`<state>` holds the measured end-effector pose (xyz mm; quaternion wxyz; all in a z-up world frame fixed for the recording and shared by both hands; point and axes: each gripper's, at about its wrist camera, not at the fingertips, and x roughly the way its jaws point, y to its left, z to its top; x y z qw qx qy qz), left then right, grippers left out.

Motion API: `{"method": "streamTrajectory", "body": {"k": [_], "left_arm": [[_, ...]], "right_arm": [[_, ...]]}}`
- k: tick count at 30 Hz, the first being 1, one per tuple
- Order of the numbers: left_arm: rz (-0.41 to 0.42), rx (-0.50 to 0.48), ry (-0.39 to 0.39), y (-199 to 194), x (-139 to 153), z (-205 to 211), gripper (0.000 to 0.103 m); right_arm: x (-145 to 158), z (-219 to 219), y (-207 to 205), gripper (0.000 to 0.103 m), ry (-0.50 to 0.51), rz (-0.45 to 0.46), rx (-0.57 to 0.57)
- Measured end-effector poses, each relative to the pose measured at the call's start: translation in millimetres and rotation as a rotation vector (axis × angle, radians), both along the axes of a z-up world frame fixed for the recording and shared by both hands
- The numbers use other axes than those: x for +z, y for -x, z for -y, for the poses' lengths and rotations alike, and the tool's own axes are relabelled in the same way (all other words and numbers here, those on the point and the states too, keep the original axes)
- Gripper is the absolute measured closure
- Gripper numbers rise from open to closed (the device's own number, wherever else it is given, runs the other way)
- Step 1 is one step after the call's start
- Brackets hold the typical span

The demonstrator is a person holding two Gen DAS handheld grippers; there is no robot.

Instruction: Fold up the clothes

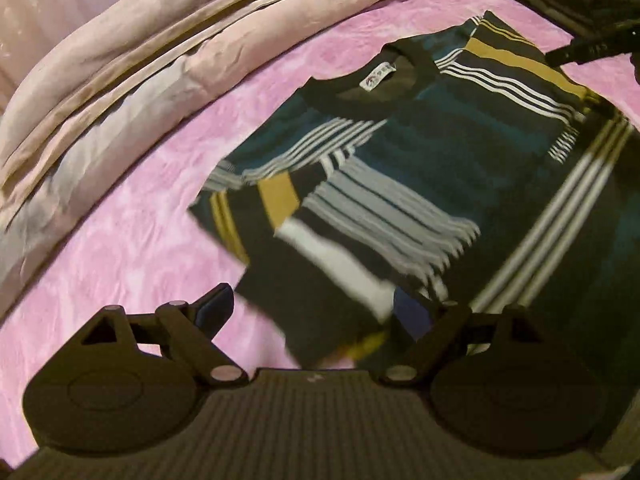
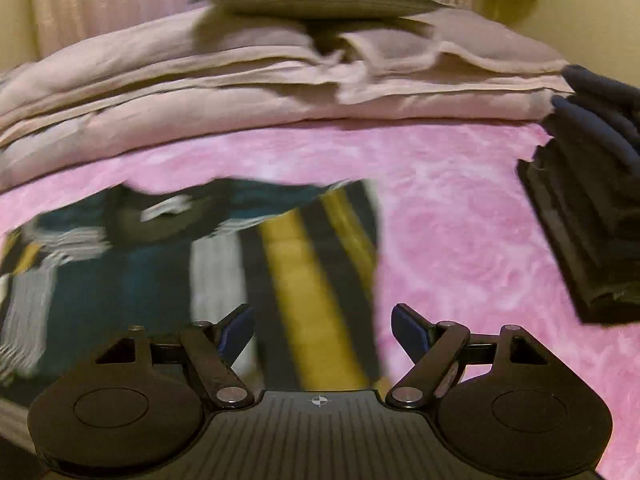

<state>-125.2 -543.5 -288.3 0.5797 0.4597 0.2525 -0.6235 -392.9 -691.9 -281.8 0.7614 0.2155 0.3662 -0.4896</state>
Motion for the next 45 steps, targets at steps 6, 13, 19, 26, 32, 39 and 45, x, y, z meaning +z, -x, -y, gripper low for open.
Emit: {"method": "streamTrajectory", "body": {"k": [6, 13, 19, 26, 32, 39, 45], "left_arm": [[0.025, -0.026, -0.031, 45, -23, 37, 0.018], [0.053, -0.146, -0.046, 106, -42, 52, 0.018], [0.039, -0.038, -0.079, 108, -45, 46, 0.018], [0.072, 0.049, -0.149, 106, -55, 1, 0.018], [0.024, 0.095, -0.136, 114, -40, -67, 0.018], [-0.015, -0.033, -0.137, 144, -27, -184, 0.018], [0.069, -0.309, -0.162, 177, -41, -305, 0.018]], "right_arm": [[-33, 45, 12, 0.071, -0.114, -0.021, 0.122], [-43, 90, 87, 0.075, -0.122, -0.022, 0.008], [1, 52, 81, 0.074, -0.055, 0.164, 0.161], [-36, 17, 50, 0.057, -0.157, 0.159, 0.345], [-19, -13, 67, 0.041, -0.128, 0.046, 0.324], [-15, -123, 100, 0.032, -0.206, -0.011, 0.405], [-30, -217, 144, 0.03, -0.347, -0.025, 0.255]]}}
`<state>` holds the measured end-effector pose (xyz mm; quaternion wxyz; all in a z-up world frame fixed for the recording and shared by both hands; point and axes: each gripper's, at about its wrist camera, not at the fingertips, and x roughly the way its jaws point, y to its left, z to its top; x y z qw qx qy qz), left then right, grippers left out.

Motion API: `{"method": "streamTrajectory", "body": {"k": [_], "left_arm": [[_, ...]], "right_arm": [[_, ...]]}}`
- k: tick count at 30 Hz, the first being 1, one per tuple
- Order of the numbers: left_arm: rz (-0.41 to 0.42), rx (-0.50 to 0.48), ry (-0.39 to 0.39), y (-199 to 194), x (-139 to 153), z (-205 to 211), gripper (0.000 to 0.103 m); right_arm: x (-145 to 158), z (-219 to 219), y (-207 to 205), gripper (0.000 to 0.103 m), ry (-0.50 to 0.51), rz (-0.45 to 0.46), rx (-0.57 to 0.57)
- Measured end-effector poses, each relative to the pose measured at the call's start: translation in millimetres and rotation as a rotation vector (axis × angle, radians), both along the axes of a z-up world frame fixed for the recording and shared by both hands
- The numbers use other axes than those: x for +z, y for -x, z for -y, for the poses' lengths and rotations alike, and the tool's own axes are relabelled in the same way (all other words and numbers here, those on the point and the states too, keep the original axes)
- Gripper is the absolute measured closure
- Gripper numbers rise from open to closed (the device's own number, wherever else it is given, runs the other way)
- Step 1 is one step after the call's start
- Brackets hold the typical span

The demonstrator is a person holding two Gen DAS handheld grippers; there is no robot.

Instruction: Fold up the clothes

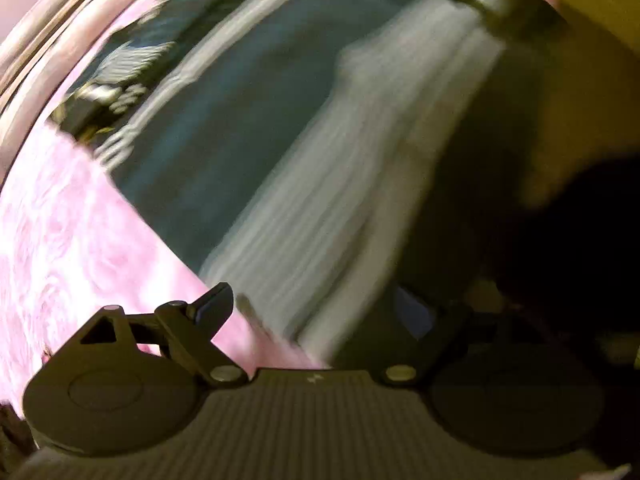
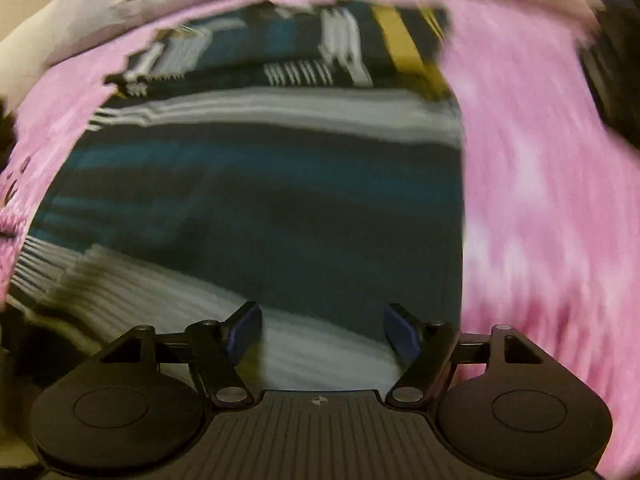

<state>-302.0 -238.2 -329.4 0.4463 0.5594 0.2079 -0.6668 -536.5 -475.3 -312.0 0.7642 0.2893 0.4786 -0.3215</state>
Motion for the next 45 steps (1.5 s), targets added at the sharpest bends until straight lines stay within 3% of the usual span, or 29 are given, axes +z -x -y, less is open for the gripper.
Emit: {"method": "streamTrajectory", "body": {"k": [2, 5, 10, 15, 21, 26, 31, 40, 45], "left_arm": [[0.035, -0.106, 0.014, 8, -2, -35, 0.018], [0.076, -0.23, 0.058, 20, -4, -75, 0.018], [0.134, -0.31, 0.158, 35, -8, -87, 0.019], [0.162, -0.305, 0.177, 43, -23, -72, 0.03], [0.161, -0.315, 0.203, 59, -29, -62, 0.031], [0.103, -0.268, 0.172, 58, -26, -56, 0.042], [0.064, -0.247, 0.151, 59, -22, -53, 0.072], [0.08, -0.227, 0.163, 62, -18, -41, 0.065], [0.067, -0.223, 0.168, 61, -12, -40, 0.088]], "right_arm": [[6, -25, 13, 0.028, 0.01, -0.014, -0.057], [20, -57, 19, 0.027, 0.044, -0.04, -0.049], [32, -96, 7, 0.027, 0.088, -0.092, 0.084], [30, -112, 4, 0.027, 0.099, -0.095, 0.149], [30, -115, 10, 0.027, 0.099, -0.099, 0.147], [36, -120, 20, 0.027, 0.112, -0.1, 0.129], [36, -124, 29, 0.027, 0.105, -0.098, 0.106], [32, -131, 24, 0.027, 0.089, -0.076, 0.102], [35, -138, 15, 0.027, 0.147, -0.089, 0.184]]}}
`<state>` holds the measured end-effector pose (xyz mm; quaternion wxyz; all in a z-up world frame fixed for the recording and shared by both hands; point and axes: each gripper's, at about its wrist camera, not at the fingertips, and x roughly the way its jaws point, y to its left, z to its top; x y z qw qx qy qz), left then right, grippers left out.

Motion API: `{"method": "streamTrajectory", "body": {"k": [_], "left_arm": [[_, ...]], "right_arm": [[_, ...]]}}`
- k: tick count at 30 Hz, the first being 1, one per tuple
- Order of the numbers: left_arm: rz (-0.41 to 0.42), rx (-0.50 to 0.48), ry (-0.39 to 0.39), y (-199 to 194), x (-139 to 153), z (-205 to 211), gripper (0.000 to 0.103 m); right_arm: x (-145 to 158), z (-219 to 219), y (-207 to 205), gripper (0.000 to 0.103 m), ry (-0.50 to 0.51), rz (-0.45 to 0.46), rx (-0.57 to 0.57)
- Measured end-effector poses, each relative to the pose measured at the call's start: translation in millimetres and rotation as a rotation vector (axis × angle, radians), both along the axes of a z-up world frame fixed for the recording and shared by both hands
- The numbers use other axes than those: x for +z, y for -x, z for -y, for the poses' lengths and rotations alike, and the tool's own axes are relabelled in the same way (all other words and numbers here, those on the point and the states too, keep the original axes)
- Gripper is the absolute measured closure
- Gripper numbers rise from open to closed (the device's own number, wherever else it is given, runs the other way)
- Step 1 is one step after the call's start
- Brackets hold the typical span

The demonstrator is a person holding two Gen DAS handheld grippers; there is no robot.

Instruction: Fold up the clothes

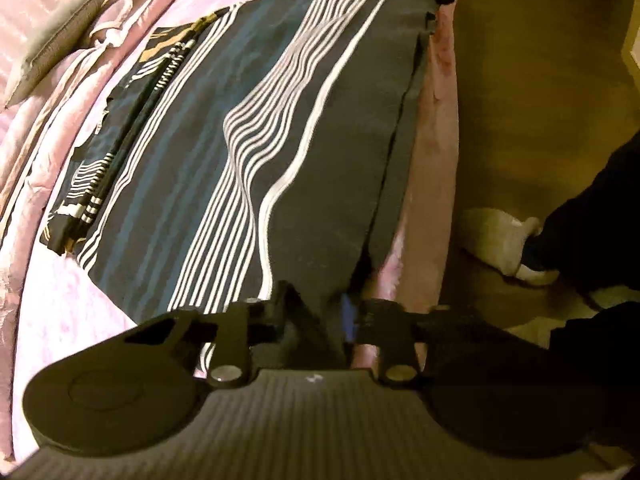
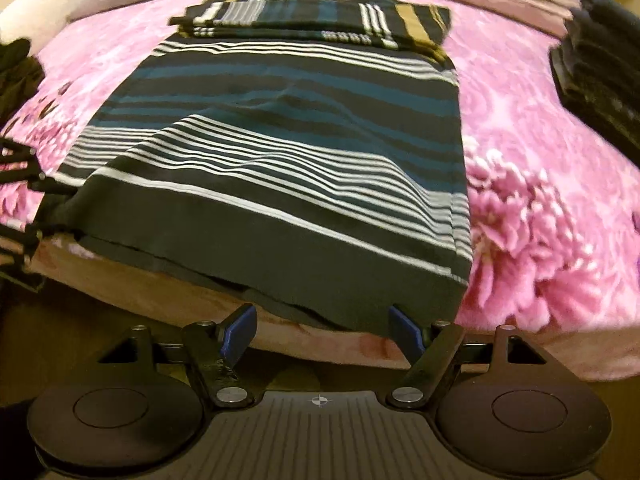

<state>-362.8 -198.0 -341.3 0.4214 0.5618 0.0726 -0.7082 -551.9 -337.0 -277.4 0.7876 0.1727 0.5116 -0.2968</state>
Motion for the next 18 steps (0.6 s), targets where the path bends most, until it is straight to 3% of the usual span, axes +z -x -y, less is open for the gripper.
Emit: {"method": "streamTrajectory", "body": {"k": [3, 5, 6, 13, 15, 16, 18], "left_arm": [[-0.051, 0.052, -0.001, -7, 11, 2, 0.094], [-0.084, 0.084, -0.004, -12, 18, 5, 0.095], [-0.1, 0.099, -0.006, -15, 21, 7, 0.096], [-0.173, 0.178, -0.009, -33, 33, 20, 0.096], [-0.165, 0.155, -0.01, -32, 33, 19, 0.096], [-0.161, 0.141, -0.012, -31, 33, 17, 0.095], [-0.153, 0.119, -0.017, -26, 30, 11, 0.092]], "right_arm": [[-7, -13, -12, 0.027, 0.068, -0.024, 0.123], [-15, -22, -22, 0.012, 0.109, -0.04, 0.201], [-20, -26, -26, 0.009, 0.129, -0.048, 0.24], [-50, -55, -59, 0.01, 0.271, -0.103, 0.511], [-58, -63, -68, 0.015, 0.311, -0.119, 0.589], [-63, -67, -73, 0.034, 0.331, -0.127, 0.628], [-66, -65, -70, 0.048, 0.321, -0.147, 0.657]]}}
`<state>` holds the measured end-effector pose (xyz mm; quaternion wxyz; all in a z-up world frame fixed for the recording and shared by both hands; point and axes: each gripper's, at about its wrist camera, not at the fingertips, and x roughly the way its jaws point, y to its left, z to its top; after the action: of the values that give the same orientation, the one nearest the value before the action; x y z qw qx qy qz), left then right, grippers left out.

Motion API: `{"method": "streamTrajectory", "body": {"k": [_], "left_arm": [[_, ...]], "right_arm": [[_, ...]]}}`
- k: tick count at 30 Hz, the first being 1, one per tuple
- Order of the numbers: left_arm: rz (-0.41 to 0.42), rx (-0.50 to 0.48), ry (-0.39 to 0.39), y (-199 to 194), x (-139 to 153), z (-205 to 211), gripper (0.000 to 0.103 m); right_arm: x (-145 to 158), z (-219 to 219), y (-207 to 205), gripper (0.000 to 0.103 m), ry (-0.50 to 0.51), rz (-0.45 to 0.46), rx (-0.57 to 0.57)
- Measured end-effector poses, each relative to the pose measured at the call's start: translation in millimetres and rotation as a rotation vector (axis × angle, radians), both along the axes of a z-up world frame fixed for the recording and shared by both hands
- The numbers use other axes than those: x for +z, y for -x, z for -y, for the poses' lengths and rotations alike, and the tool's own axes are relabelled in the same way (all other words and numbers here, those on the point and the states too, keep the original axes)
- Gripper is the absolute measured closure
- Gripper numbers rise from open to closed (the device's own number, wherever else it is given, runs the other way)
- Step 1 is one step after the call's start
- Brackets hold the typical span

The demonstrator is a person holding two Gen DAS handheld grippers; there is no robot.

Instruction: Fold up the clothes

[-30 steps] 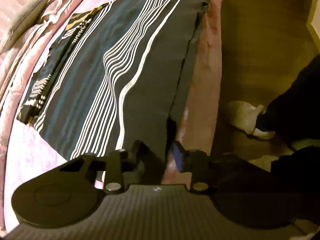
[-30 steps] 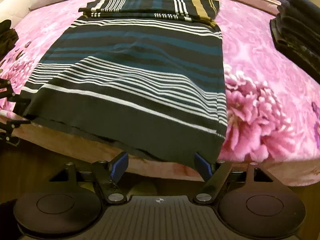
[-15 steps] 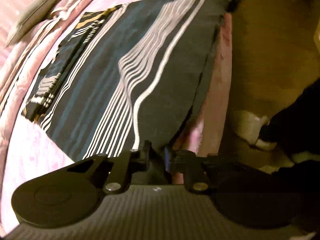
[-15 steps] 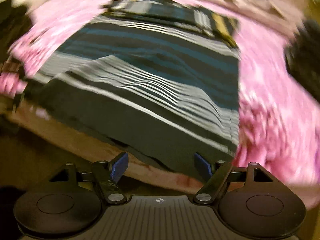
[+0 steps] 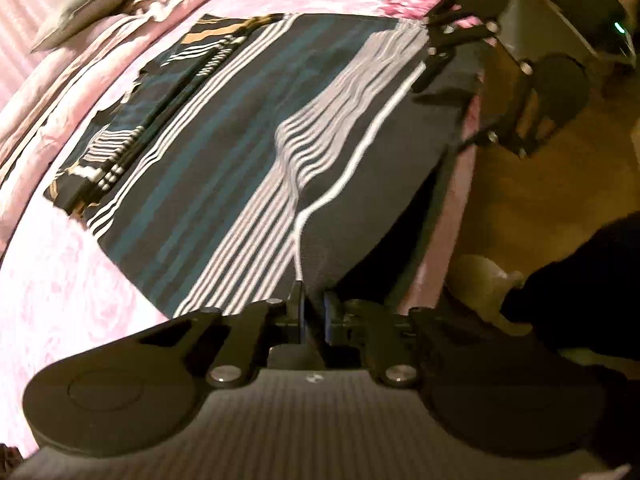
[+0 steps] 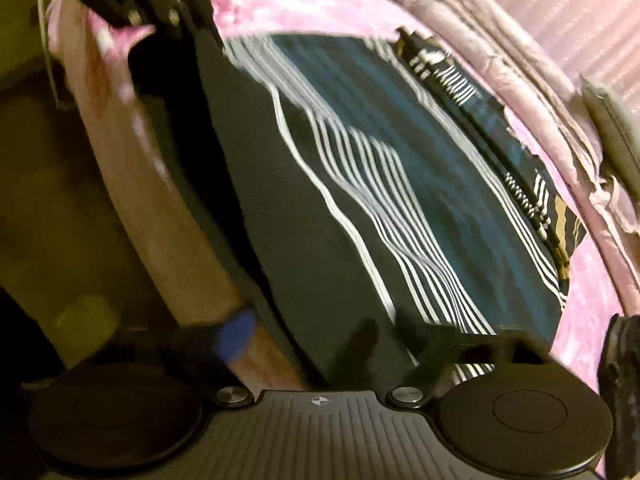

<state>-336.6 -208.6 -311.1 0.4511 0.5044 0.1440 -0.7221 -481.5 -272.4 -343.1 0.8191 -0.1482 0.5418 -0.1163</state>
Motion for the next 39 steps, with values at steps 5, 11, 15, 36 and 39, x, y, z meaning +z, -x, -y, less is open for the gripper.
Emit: {"method": "streamTrajectory", "body": {"k": [5, 11, 15, 36, 39], "left_arm": [[0.055, -0.064, 0.003, 16, -11, -17, 0.069], [0.095, -0.087, 0.021, 32, -26, -20, 0.052], [0.139, -0.079, 0.047, 42, -34, -16, 0.045], [-0.074, 0.15, 0.04, -13, 48, 24, 0.101], [-0.054, 0.126, 0.035, -13, 48, 22, 0.101]], "right_arm": [[10, 5, 11, 0.098, -0.072, -0.008, -0.025], [35, 17, 2, 0.099, -0.115, 0.032, -0.065], [55, 25, 1, 0.099, -0.132, 0.059, -0.083], [9, 8, 20, 0.042, 0.12, 0.074, -0.045], [-3, 10, 24, 0.042, 0.184, 0.059, -0.064]]}}
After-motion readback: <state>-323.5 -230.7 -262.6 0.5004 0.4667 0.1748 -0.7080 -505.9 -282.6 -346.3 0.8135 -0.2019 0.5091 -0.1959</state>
